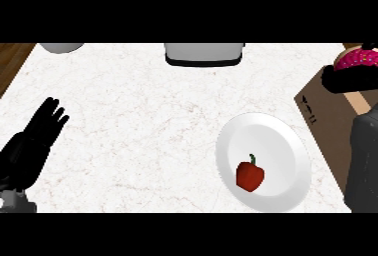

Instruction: Pick the cupcake from the plate and place it in the cardboard box

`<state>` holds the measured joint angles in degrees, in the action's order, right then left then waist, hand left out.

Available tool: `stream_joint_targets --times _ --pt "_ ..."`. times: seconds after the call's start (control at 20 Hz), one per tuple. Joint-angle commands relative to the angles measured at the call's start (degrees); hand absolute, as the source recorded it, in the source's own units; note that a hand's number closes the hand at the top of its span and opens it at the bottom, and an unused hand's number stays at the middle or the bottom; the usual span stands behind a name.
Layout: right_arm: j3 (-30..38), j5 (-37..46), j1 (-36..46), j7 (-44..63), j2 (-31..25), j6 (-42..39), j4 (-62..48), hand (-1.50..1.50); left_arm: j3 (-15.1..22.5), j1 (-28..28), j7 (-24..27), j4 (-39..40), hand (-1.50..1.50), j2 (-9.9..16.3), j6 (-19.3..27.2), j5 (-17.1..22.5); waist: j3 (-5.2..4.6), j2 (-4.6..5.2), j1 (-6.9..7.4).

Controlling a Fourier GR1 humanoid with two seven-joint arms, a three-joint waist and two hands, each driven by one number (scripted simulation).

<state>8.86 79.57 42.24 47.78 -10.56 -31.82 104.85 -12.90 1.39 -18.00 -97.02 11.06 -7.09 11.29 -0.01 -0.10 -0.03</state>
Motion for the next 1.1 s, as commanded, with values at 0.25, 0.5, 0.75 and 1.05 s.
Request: stream_joint_targets --times 0.25,0.5,0.75,1.05 --pt "8.1 -6.0 -7.1 -7.9 -8.6 3.7 -1.2 1.5 -0.2 0.3 -1.7 -2.1 0.0 -0.2 0.5 0.3 0.01 0.04 0.01" --pt "8.2 -7.6 -11.9 -11.7 -8.4 11.7 -5.9 1.5 1.5 -0.6 3.0 1.1 0.0 -2.3 0.7 -2.5 0.0 0.08 0.11" --pt "12.0 -10.8 -13.2 -17.2 -10.2 18.5 -17.2 1.5 0.0 -2.5 0.7 -2.0 0.0 -0.8 -0.7 -0.5 0.02 0.12 0.4" --pt "15.9 -13.7 -16.7 -14.1 -6.7 19.6 -23.5 1.5 -0.5 0.4 3.8 3.9 0.0 -0.5 -0.5 -2.1 0.0 0.26 0.08"
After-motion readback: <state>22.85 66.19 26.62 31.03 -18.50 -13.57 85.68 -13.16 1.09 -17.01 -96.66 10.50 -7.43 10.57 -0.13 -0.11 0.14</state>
